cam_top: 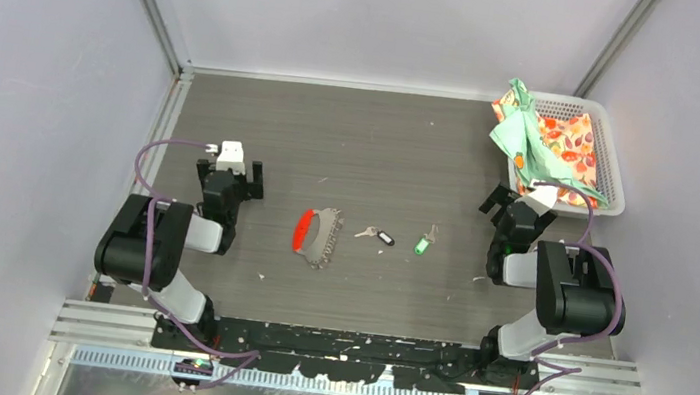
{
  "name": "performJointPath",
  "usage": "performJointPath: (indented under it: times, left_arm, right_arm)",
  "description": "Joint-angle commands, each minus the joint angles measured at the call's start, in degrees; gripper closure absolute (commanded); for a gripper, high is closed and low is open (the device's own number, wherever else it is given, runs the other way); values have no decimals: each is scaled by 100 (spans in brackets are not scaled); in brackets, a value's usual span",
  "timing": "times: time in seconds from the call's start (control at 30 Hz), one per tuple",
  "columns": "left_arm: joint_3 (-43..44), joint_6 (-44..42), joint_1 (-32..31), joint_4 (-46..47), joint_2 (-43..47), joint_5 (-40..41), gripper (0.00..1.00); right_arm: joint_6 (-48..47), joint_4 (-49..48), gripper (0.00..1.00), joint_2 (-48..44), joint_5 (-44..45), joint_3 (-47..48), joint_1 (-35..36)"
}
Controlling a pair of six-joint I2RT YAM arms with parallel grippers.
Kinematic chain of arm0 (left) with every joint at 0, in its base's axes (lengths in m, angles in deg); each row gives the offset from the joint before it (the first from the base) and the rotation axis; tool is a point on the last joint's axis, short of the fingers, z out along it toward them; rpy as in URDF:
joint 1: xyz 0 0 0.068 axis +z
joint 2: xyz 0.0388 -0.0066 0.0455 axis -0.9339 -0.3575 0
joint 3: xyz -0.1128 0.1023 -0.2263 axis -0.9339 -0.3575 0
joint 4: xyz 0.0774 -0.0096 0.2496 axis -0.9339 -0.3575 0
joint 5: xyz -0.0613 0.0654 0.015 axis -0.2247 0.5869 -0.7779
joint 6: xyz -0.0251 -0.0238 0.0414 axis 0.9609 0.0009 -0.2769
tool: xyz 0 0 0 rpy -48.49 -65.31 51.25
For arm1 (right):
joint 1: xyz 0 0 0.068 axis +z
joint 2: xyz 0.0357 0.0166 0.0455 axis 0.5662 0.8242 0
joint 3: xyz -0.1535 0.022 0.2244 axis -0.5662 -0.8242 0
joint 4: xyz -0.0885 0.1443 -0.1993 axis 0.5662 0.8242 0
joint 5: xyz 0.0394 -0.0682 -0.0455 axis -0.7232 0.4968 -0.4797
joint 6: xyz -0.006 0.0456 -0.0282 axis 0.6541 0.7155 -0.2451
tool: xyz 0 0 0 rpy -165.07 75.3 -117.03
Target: Put the keys on the keyring
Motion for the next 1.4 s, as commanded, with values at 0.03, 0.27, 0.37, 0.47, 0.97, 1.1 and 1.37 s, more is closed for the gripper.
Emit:
performJointPath:
  times: [0.03,0.27,0.37,0.47,0.97,1.1,1.37]
  left_arm:
    - [44,-85,24,90,79,-40,0]
    - [49,-79,22,85,78,-40,0]
    - [67,-79,37,48,79,-79,0]
    - [152,-51,110,-209,222,-232,0]
    - [3702,-654,128,-7779,2071,-2375,0]
    - [4067,-838,120,-8578,1965,-2973,0]
    - [4621,-1097,127,-9516,1314,-3419,0]
  right_arm:
    - [60,-143,0,-70,2,7,0]
    - [57,-128,0,-66,-5,21,-1]
    - [55,-127,0,-77,1,8,-2]
    - [162,245,0,-406,375,63,11]
    - [1802,4140,0,-2130,-2599,2177,590]
    - [943,4722,0,-1301,-3577,2973,1419]
    - [-93,5862,0,292,-5061,4348,2211]
